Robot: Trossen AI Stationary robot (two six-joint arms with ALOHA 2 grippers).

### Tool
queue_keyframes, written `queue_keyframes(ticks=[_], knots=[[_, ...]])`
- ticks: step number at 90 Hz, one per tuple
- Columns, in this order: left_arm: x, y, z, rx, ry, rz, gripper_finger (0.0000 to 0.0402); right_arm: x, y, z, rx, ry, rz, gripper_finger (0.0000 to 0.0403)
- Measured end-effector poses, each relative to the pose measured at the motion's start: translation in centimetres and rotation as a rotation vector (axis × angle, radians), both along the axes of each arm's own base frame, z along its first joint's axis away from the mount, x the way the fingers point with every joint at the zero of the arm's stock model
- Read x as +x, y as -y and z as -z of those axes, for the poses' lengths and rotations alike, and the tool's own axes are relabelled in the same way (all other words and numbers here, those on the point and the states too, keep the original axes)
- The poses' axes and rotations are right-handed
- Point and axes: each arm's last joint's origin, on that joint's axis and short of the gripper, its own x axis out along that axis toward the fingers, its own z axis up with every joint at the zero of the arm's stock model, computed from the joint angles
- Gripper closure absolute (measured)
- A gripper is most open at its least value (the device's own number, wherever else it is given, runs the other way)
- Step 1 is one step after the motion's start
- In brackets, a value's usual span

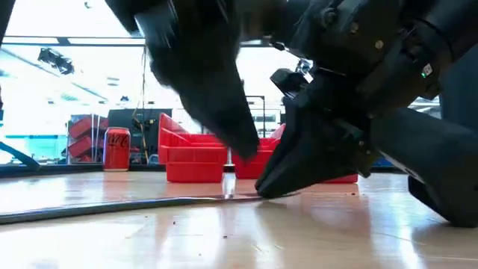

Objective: Sort silverware
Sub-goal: Put the iridescent knife into the right orange bin

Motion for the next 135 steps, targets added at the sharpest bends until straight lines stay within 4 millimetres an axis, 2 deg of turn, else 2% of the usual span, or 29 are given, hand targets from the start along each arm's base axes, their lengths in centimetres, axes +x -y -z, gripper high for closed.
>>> queue_keyframes(ticks=[13,30,46,58,90,116,135], knots=[[-1.3,0.6,-2.2,0.06,0.054,-0.031,0.0241,-0.2,-0.2,-0.5,-0.036,0.031,0.02,0.0402],[-2.2,1.5,-3.0,0.064,0.079,-0.045,0.0241,-0.2,-0.1,-1.1,-0.058,0.046,0.031,0.0402],[-2.4,1.3,-1.8,0.106,0.015,-0.075,0.0241,-0.5,-0.3,-0.9,-0.008,0.01,0.006,0.0402],[-2.3,1.0,-0.6,0.137,-0.033,-0.102,0.0241,-1.0,-0.6,-0.8,-0.054,0.003,0.025,0.0403],[-2.3,0.0,2.4,0.037,0.016,-0.09,0.0282,-3.4,-3.9,-1.2,-0.2,0.096,0.024,0.0403],[-1.7,-1.2,2.5,0.029,0.021,-0.127,0.0296,-3.4,-4.1,-0.7,-0.115,0.09,0.041,0.0403],[-1.5,-1.7,2.5,0.01,0.013,-0.15,0.0298,-2.6,-3.1,-0.1,0.099,0.018,0.076,0.0403]])
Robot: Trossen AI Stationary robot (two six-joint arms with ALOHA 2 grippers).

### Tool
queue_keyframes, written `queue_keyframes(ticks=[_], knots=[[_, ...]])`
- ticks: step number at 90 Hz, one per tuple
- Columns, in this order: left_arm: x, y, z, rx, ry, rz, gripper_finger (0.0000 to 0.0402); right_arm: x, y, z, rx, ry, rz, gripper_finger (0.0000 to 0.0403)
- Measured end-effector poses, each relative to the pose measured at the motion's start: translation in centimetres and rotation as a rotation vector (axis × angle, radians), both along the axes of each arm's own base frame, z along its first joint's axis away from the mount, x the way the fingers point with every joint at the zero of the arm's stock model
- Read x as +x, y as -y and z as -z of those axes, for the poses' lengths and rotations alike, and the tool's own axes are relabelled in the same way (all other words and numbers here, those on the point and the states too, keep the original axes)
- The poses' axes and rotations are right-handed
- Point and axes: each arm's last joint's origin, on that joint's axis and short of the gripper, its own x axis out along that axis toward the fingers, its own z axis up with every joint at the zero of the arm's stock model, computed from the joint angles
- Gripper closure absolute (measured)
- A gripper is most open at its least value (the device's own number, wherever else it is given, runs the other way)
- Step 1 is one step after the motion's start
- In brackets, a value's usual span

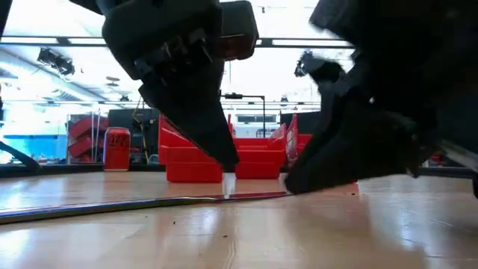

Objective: Sort silverware
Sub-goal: Put the iridescent knife into the right orange bin

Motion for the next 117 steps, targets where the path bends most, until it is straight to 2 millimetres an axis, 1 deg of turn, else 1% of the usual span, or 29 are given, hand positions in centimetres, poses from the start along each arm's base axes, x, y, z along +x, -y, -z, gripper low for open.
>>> queue_keyframes(ticks=[20,27,38,52,74,84,97,117], knots=[[-0.1,0.0,0.1,-0.029,-0.021,-0.03,0.0298,1.2,0.4,-0.5,0.176,-0.012,0.044,0.0403],[-0.4,-0.1,0.7,-0.039,-0.037,-0.047,0.0298,1.4,0.5,-0.6,0.2,-0.008,0.06,0.0403],[-0.9,-0.8,2.2,-0.072,-0.044,-0.077,0.0298,1.7,1.2,-0.6,0.217,-0.022,0.092,0.0403],[-1.3,-1.2,3.5,-0.164,0.034,-0.087,0.0298,2.1,2.3,-0.5,0.199,-0.04,0.129,0.0403],[-1.4,-1.3,4.0,-0.235,0.087,-0.067,0.0298,2.7,3.6,-0.5,0.15,-0.031,0.152,0.0403],[-1.4,-1.3,4.0,-0.238,0.085,-0.064,0.0298,2.7,3.7,-0.4,0.09,-0.015,0.15,0.0403],[-1.4,-1.3,4.0,-0.242,0.082,-0.062,0.0298,3.0,3.7,-0.6,0.052,0.019,0.148,0.0403],[-1.4,-1.4,4.0,-0.242,0.078,-0.062,0.0298,3.1,3.6,-0.7,0.057,0.041,0.14,0.0403]])
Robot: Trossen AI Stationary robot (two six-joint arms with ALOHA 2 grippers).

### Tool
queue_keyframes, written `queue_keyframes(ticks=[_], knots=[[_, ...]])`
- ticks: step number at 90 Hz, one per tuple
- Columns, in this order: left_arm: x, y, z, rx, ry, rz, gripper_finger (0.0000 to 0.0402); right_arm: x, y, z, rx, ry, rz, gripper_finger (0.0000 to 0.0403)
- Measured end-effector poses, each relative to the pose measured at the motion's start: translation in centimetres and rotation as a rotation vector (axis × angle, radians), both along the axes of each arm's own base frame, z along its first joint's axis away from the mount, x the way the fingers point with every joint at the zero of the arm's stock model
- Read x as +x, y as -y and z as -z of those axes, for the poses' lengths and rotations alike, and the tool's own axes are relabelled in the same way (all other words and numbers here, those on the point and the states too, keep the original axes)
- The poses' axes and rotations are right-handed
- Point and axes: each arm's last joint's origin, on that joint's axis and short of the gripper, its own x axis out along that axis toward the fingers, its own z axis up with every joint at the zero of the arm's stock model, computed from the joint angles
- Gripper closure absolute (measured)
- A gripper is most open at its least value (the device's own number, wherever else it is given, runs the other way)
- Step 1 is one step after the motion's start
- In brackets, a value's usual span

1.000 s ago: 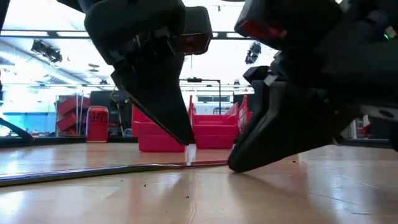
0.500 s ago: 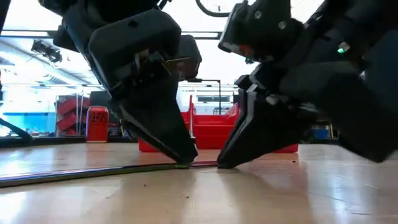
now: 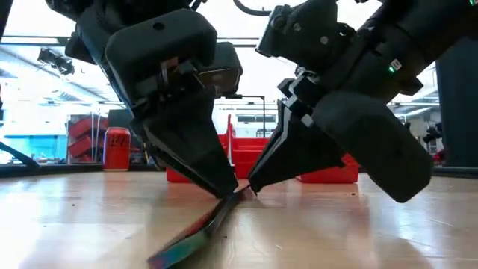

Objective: Sort silverware
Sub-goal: Put the iridescent knife into the right orange bin

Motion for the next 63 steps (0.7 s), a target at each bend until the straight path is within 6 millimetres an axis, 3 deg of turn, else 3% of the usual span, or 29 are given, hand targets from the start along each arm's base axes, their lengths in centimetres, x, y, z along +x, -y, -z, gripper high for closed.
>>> queue_keyframes(ticks=[39,63], knots=[[0.1,-0.4,0.1,0.0,-0.004,-0.004,0.0298,0.2,0.0,-0.1,0.014,-0.006,-0.038,0.04],[0.1,-0.4,0.1,0.004,-0.006,-0.004,0.0298,0.8,1.1,0.0,0.046,-0.039,-0.071,0.0358]])
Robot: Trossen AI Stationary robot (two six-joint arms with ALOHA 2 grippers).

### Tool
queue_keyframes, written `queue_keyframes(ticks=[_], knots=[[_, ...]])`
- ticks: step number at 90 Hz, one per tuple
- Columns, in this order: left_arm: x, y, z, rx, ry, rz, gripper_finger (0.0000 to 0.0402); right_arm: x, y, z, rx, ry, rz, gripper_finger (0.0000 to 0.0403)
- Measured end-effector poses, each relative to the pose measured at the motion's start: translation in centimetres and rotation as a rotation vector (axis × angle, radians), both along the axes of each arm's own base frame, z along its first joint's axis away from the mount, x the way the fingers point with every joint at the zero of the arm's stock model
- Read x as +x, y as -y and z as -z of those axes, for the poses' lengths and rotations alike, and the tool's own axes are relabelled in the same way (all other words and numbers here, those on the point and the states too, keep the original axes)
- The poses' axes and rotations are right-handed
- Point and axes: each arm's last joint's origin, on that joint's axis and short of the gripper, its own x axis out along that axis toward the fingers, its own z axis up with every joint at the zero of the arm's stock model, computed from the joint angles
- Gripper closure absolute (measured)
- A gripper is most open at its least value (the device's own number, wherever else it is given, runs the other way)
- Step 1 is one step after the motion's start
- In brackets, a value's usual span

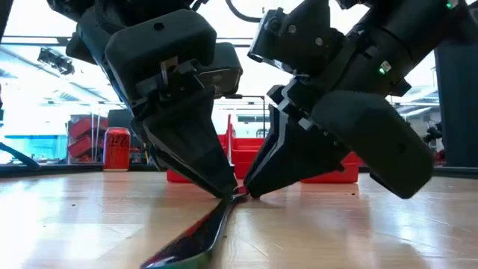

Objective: Sort silverware
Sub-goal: Put the iridescent knife into the right orange bin

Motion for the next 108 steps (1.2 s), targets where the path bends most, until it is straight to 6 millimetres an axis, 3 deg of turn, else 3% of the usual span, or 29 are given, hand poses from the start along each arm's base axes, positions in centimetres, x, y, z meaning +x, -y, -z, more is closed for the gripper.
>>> queue_keyframes(ticks=[35,62,87,108], knots=[[-0.2,-0.1,-0.4,0.016,-0.006,0.017,0.0299,-0.3,-0.4,0.0,-0.017,-0.006,0.0,0.0319],[-1.1,-0.4,-1.7,0.038,-0.034,-0.018,0.0319,-0.8,-0.8,0.1,0.011,-0.02,0.026,0.033],[-1.5,-0.7,-0.7,0.027,-0.014,-0.059,0.0323,-0.9,-0.4,-0.2,0.076,-0.057,0.052,0.0328],[-0.5,-0.8,0.7,-0.012,0.043,-0.069,0.0324,-0.5,0.6,0.4,0.155,-0.124,0.061,0.0371]])
